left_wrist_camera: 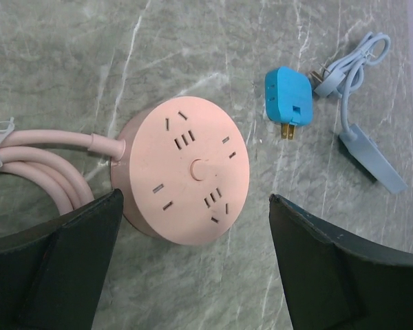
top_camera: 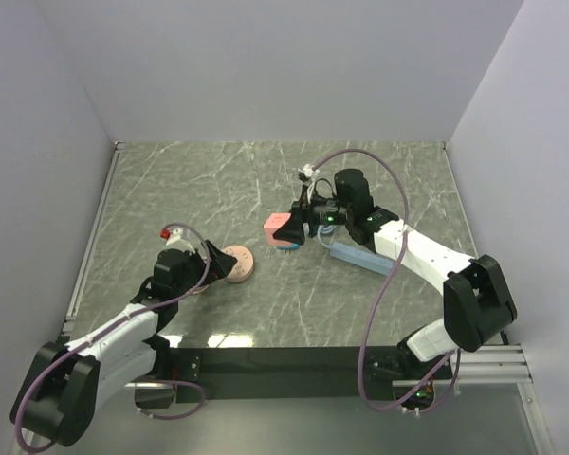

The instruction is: Insert the plug

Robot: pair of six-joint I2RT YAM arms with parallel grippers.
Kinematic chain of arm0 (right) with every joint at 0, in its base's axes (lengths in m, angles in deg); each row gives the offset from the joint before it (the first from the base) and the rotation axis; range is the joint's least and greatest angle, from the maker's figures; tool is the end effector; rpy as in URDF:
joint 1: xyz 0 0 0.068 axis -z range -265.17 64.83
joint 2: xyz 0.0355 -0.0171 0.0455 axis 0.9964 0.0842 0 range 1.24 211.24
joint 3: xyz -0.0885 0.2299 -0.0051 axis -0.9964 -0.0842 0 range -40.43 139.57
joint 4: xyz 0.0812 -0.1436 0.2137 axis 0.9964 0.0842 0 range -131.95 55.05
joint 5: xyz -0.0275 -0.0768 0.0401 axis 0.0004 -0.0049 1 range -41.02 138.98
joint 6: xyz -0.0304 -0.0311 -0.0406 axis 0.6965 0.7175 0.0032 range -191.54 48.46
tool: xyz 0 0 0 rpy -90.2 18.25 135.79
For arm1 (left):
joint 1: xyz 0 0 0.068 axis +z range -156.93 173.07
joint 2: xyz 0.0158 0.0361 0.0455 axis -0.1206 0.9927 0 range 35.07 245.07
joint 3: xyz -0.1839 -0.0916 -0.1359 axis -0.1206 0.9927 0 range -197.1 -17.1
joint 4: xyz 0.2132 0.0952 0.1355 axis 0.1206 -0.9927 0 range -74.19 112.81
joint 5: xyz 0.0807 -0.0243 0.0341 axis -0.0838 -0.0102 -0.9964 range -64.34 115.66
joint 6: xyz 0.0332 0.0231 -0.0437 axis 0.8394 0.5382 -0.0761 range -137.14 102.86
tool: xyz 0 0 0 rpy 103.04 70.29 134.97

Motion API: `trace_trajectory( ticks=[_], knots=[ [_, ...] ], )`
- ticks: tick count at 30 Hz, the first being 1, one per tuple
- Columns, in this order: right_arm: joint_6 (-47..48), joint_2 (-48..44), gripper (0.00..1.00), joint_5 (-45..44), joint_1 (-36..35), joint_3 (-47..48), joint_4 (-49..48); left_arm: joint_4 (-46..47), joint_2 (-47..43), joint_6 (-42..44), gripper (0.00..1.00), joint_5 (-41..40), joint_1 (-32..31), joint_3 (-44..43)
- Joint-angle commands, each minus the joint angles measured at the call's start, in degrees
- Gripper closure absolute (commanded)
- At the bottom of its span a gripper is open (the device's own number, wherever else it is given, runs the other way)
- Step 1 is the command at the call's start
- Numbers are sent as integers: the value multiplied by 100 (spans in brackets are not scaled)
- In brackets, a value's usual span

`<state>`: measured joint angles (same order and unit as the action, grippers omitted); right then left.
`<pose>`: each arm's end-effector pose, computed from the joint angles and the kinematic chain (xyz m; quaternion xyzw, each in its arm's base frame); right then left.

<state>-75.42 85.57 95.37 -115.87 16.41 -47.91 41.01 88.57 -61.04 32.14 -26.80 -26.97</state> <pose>0.2818 0.2041 0.2466 -0.3918 0.6878 0.4647 0.3969 0.1965 -0.0761 0.1214 -0.1462 0.8319 -0.3222 0.4275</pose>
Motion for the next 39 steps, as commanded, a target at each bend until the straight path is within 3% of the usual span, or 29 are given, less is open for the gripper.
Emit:
trace_trajectory(
  ticks=[1,9,27,32,39],
  knots=[
    [-113,-356,96,125,81,-50,-503,316,90,-66,7,187,-25,-77],
    [-139,-128,96,98,117,11,-494,930,609,-180,7,459,-121,73],
    [-289,4,96,-797,108,-244,49,3443,3403,-584,8,1224,-860,-964],
    [-298,-66,96,-1386,38,-191,419,3086,3186,-199,8,935,-877,-1035],
    [-70,39,96,-1879,-313,353,1324,2075,1597,741,6,-293,-877,-920]
  ],
)
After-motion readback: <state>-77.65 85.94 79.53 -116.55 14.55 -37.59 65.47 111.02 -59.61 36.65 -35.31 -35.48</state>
